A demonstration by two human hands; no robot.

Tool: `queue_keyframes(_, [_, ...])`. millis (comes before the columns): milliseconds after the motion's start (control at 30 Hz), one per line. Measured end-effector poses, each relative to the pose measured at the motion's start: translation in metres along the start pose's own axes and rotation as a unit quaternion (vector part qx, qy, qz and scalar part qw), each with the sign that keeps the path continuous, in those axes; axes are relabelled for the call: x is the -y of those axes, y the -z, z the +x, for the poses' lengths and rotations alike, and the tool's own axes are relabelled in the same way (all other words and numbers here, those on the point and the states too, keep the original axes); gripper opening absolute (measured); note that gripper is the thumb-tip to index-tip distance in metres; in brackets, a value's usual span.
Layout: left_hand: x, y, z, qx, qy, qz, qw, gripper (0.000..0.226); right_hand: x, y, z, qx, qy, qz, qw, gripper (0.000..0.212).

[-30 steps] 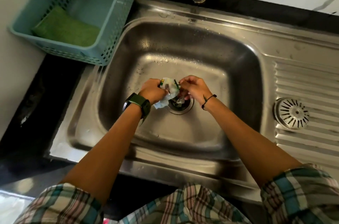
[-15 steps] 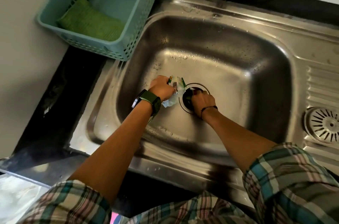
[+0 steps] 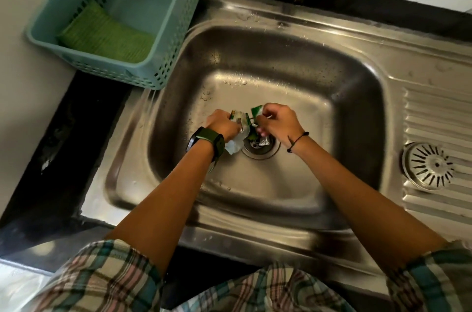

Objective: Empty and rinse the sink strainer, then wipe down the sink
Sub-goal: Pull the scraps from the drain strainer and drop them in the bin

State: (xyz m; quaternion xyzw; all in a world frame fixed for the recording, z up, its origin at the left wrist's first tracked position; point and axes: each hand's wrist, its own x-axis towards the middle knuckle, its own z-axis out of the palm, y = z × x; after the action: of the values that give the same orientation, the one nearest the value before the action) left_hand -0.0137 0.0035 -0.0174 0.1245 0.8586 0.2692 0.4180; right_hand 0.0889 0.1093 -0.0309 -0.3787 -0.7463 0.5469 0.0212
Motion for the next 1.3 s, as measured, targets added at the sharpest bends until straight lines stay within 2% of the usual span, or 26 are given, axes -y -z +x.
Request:
queue_keyframes(100, [-0.003, -0.003, -0.002, 0.008, 0.002, -0.061, 0.998, 0.022, 0.02, -0.009, -0.01, 0.017, 0.083, -0.084, 0.993, 0.016])
queue_keyframes(167, [-0.003, -0.003, -0.003, 0.016, 0.006, -0.101, 0.995, 0.025, 0.025, -0.015, -0.009, 0.014, 0.106, -0.166, 0.98, 0.013])
queue_keyframes(333, [-0.003, 0.006, -0.009, 0.067, 0.032, -0.208, 0.975, 0.029, 0.031, -0.018, 0.0, 0.052, 0.041, -0.246, 0.967, 0.011])
queue_keyframes(400, [-0.006, 0.008, -0.012, 0.082, 0.049, -0.255, 0.962, 0.025, 0.035, -0.017, 0.005, 0.066, 0.021, -0.271, 0.96, 0.018])
queue_keyframes(467, [-0.007, 0.009, -0.012, 0.077, 0.053, -0.284, 0.954, 0.016, 0.04, -0.015, 0.01, 0.084, 0.011, -0.286, 0.954, 0.017])
queue_keyframes(533, [-0.006, 0.008, -0.009, 0.057, 0.052, -0.296, 0.952, 0.011, 0.043, -0.009, 0.015, 0.126, -0.003, -0.249, 0.96, 0.009])
queue_keyframes(633, [-0.002, 0.011, 0.0, 0.014, 0.06, -0.273, 0.96, 0.017, 0.036, 0.006, 0.024, 0.199, -0.062, -0.065, 0.976, 0.013])
queue_keyframes(700, [0.001, 0.014, 0.005, 0.008, 0.066, -0.253, 0.965, 0.017, 0.021, 0.01, 0.036, 0.141, -0.089, 0.006, 0.986, 0.02])
queue_keyframes(733, [0.002, 0.015, 0.006, 0.016, 0.07, -0.253, 0.965, 0.016, 0.012, 0.008, 0.042, 0.091, -0.092, -0.023, 0.991, 0.02])
queue_keyframes(767, [0.004, 0.016, 0.008, 0.021, 0.074, -0.254, 0.964, 0.015, 0.001, 0.005, 0.048, 0.054, -0.082, -0.108, 0.989, 0.015])
queue_keyframes(800, [0.004, 0.017, 0.008, 0.024, 0.077, -0.255, 0.964, 0.015, -0.009, 0.001, 0.05, 0.043, -0.068, -0.216, 0.973, 0.009])
queue_keyframes(833, [0.005, 0.017, 0.008, 0.024, 0.08, -0.259, 0.962, 0.015, -0.02, -0.003, 0.05, 0.056, -0.05, -0.307, 0.949, 0.013])
queue_keyframes(900, [0.004, 0.018, 0.005, 0.032, 0.086, -0.283, 0.955, 0.017, -0.039, -0.011, 0.045, 0.123, 0.009, -0.428, 0.895, 0.03])
queue_keyframes(967, [0.004, 0.019, 0.005, 0.042, 0.083, -0.294, 0.951, 0.016, -0.052, -0.017, 0.04, 0.149, 0.103, -0.521, 0.834, 0.04])
queue_keyframes(1067, [0.003, 0.024, 0.004, 0.039, 0.076, -0.278, 0.957, 0.012, -0.06, -0.02, 0.039, 0.148, 0.18, -0.592, 0.771, 0.042])
queue_keyframes(1167, [0.003, 0.026, 0.005, 0.029, 0.075, -0.255, 0.964, 0.017, -0.065, -0.021, 0.04, 0.16, 0.203, -0.622, 0.739, 0.038])
queue_keyframes(1233, [0.004, 0.025, 0.006, 0.031, 0.07, -0.237, 0.969, 0.022, -0.066, -0.019, 0.039, 0.151, 0.193, -0.606, 0.757, 0.034])
queue_keyframes(1300, [0.004, 0.024, 0.007, 0.032, 0.064, -0.227, 0.971, 0.022, -0.063, -0.012, 0.037, 0.111, 0.162, -0.541, 0.818, 0.03])
